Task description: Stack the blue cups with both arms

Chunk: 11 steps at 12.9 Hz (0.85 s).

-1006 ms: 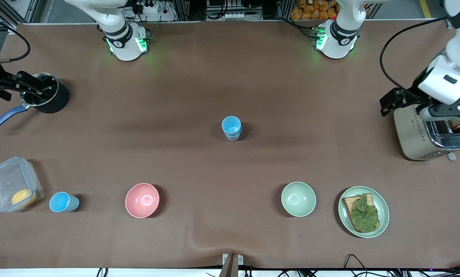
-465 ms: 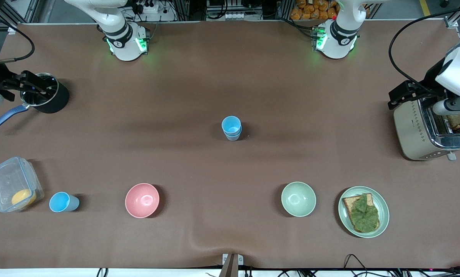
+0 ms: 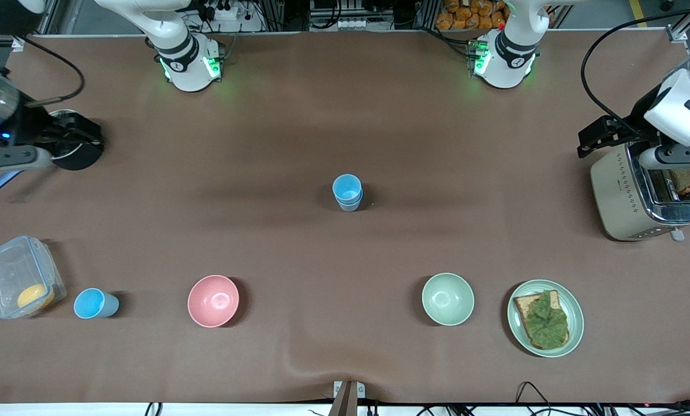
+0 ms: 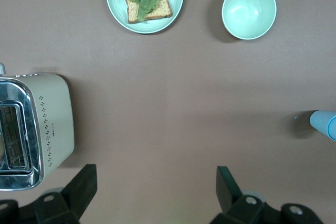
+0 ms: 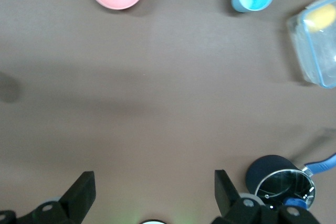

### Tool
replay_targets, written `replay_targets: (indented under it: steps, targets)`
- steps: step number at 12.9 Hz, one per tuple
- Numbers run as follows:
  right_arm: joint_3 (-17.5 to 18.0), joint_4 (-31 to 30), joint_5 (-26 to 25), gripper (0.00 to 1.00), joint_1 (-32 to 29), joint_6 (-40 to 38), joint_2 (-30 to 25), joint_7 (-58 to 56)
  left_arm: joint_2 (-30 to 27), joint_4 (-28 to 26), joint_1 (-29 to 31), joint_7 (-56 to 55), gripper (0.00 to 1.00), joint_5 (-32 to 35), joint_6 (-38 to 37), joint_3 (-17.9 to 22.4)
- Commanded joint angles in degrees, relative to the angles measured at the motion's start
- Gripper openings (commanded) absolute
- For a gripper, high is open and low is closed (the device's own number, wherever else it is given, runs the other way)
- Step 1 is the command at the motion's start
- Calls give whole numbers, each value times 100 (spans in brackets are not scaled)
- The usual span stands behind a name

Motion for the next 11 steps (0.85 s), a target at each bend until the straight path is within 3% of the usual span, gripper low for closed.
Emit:
replay_targets:
  steps: [1, 7, 11]
  targets:
    - [-24, 103, -8, 100, 297, -129, -50, 31, -7, 240, 19, 178, 100, -50, -265, -11]
    - [-32, 173, -61, 100, 297, -146, -41, -100, 2, 294, 28, 169, 100, -24, -345, -20]
    - [-32, 252, -69, 100, 297, 460, -49, -74, -7, 285, 36, 161, 100, -33, -381, -28]
